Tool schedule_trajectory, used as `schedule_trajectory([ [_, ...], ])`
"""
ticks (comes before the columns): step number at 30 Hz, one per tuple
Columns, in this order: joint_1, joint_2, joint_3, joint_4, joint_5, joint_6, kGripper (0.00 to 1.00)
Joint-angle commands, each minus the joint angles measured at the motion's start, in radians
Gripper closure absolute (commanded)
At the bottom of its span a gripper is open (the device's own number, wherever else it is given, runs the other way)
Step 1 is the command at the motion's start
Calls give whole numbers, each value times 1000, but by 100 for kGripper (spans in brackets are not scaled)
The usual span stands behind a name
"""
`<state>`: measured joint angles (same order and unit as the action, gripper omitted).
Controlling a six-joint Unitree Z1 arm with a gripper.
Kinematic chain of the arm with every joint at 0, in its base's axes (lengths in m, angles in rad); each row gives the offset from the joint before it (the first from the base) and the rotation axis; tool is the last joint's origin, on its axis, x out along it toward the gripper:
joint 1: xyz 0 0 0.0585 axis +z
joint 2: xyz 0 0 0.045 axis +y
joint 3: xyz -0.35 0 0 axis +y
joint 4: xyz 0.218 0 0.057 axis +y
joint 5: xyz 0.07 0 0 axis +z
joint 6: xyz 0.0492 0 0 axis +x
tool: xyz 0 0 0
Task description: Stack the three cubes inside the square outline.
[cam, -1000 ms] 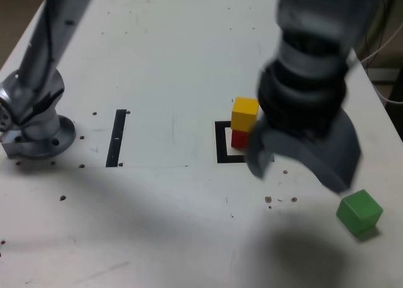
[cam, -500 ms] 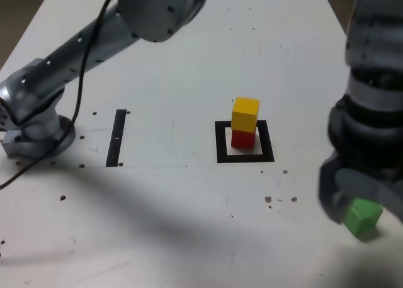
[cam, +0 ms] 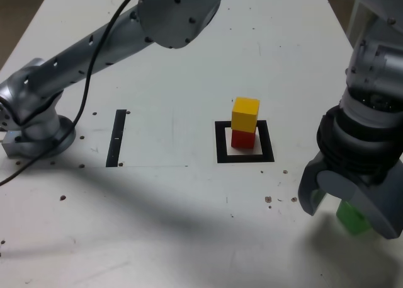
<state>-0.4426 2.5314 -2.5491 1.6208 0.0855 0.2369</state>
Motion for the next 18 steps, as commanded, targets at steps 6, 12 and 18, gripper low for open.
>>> schedule_trajectory([
  [6, 7, 17, 7, -4, 16, 14, 5],
  [12, 12, 34, 5, -14, 51, 16, 8],
  [18, 13, 51, -9, -17, 61, 21, 10],
])
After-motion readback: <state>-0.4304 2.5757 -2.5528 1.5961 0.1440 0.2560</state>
